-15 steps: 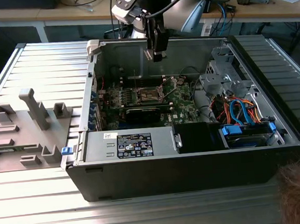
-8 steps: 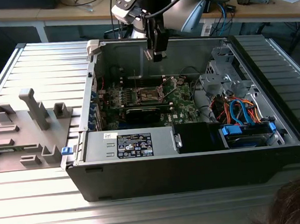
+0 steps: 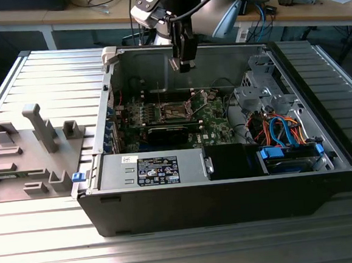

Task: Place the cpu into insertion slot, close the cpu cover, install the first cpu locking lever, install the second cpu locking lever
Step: 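Place the cpu into insertion slot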

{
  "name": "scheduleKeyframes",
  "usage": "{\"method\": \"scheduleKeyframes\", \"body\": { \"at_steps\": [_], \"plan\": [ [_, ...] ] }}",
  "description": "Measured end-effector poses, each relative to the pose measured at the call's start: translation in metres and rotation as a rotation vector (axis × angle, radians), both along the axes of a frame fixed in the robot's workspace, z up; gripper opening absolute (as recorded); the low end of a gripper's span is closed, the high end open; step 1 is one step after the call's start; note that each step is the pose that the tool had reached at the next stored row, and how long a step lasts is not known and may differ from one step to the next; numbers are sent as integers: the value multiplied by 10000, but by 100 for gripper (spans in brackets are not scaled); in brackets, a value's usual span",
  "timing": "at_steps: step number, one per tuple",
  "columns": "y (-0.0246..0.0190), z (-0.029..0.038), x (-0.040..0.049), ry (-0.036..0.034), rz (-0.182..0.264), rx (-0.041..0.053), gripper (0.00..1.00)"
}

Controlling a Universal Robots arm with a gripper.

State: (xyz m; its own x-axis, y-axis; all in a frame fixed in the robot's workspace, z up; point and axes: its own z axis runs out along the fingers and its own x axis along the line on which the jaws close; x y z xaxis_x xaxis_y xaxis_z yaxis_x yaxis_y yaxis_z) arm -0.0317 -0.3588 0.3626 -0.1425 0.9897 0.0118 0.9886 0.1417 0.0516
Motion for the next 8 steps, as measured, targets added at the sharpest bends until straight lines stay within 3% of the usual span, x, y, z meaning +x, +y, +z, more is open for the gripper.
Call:
{"method": "scheduleKeyframes", "body": {
  "at_steps": [8],
  "plan": [
    [0, 0, 0, 0, -148, 0, 54]
  ]
}}
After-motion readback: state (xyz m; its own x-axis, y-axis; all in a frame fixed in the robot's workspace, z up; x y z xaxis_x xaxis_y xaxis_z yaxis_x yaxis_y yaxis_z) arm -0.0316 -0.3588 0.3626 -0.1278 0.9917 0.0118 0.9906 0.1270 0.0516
